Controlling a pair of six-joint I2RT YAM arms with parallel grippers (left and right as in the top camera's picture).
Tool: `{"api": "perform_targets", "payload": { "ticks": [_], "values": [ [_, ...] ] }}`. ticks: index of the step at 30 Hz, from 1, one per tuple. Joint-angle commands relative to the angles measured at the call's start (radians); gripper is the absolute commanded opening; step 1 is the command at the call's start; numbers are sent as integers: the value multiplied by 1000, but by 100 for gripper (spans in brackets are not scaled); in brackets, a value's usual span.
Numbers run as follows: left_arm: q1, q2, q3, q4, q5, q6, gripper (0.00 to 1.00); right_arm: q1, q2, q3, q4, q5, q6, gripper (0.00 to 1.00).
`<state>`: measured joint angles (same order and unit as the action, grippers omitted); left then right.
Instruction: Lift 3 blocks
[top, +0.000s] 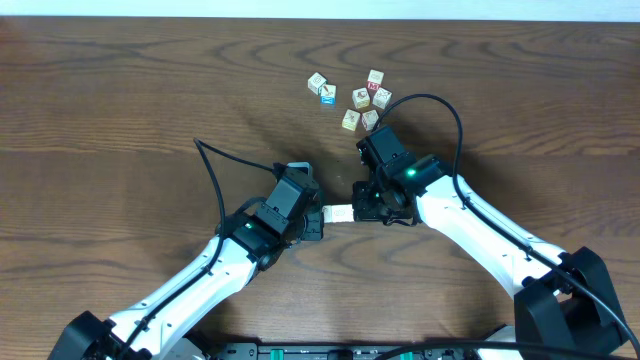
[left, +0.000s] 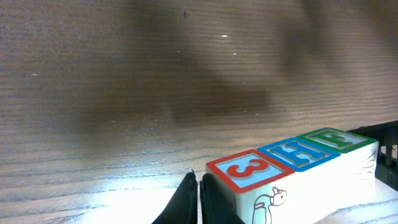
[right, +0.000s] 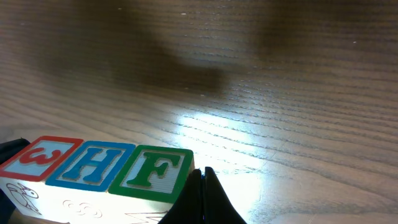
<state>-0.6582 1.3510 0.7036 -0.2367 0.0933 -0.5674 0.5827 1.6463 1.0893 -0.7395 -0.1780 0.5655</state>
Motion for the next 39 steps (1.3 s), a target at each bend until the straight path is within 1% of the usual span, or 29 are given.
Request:
{"api": "perform_targets", "payload": {
  "ticks": [1, 11, 39],
  "values": [
    [-68, -53, 95, 66, 292, 10, 8, 45, -21, 76, 61, -314, 5, 1],
    [-68, -74, 95, 65, 292, 10, 7, 45, -22, 76, 63, -358, 5, 1],
    [-68, -74, 95, 66, 292, 10, 7, 46, -74, 87, 39, -358, 5, 1]
  ]
}}
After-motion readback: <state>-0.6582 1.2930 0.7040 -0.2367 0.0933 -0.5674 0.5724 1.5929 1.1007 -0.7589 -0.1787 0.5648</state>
